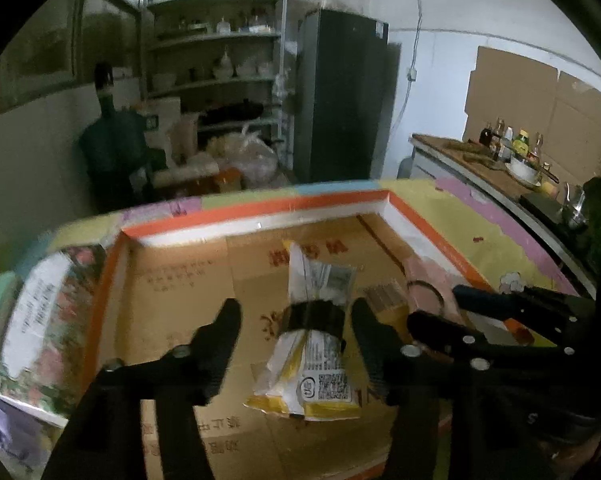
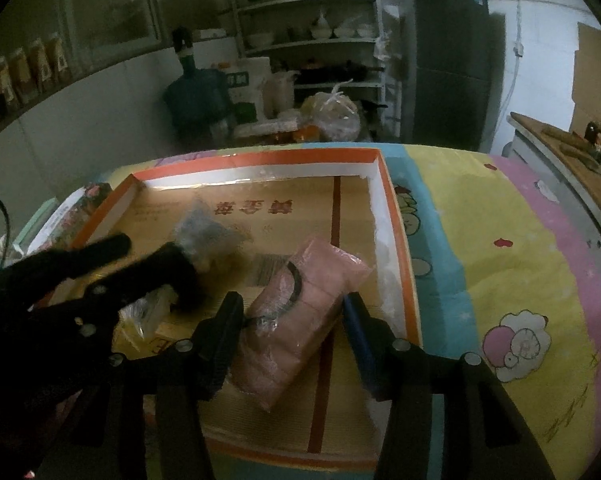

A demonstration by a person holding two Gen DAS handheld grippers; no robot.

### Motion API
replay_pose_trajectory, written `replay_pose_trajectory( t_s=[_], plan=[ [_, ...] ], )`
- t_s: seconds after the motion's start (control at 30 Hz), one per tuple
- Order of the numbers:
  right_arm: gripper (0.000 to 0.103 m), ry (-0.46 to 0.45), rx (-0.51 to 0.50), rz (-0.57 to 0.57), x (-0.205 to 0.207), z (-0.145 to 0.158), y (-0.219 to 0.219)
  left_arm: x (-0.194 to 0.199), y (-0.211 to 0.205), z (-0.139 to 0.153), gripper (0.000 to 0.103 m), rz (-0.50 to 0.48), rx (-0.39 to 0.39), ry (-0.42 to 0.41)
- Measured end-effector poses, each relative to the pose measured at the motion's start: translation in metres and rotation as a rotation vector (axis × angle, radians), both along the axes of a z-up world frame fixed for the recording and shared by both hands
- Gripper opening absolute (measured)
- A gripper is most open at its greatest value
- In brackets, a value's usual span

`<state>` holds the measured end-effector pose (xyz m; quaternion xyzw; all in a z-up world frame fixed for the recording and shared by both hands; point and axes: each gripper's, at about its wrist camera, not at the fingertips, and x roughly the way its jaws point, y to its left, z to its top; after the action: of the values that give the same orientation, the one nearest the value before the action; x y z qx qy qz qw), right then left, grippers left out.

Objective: Organize soft objects
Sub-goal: 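Lower and release the snack packet and pink bar into the tray with both grippers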

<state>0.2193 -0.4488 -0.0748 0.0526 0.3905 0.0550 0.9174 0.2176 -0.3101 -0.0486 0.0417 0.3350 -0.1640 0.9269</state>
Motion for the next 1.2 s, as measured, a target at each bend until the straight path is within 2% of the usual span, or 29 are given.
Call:
replay_pose_trajectory(
  t_s=[0.03, 0.33, 0.73, 0.83, 1.17, 1.2],
  plan=[
    [0.054, -0.004, 0.000, -0.004, -0.001, 0.001, -0.001, -0.002, 0.000, 0.003, 0.067, -0.003, 0.000, -0.013],
    [0.058, -0.050, 0.001, -0.009, -0.015, 0.013, 0.003, -0.018, 0.006, 0.022, 0.078, -0.014, -0.002, -0.080],
    [0.059, -0.103, -0.008, -0.024, -0.036, 0.031, 0.015, -0.038, 0.032, 0.050, 0.084, 0.010, -0.042, -0.160],
    [0.059, -0.131, 0.000, -0.037, -0.044, 0.038, 0.018, -0.045, 0.044, 0.059, 0.088, 0.027, -0.049, -0.192],
    [0.060, -0.274, 0.031, -0.077, -0.080, 0.065, 0.046, -0.073, 0.088, 0.081, 0.089, 0.065, -0.046, -0.272],
    [0.063, -0.286, 0.038, -0.078, -0.083, 0.067, 0.050, -0.076, 0.091, 0.082, 0.089, 0.065, -0.045, -0.276]
  ],
)
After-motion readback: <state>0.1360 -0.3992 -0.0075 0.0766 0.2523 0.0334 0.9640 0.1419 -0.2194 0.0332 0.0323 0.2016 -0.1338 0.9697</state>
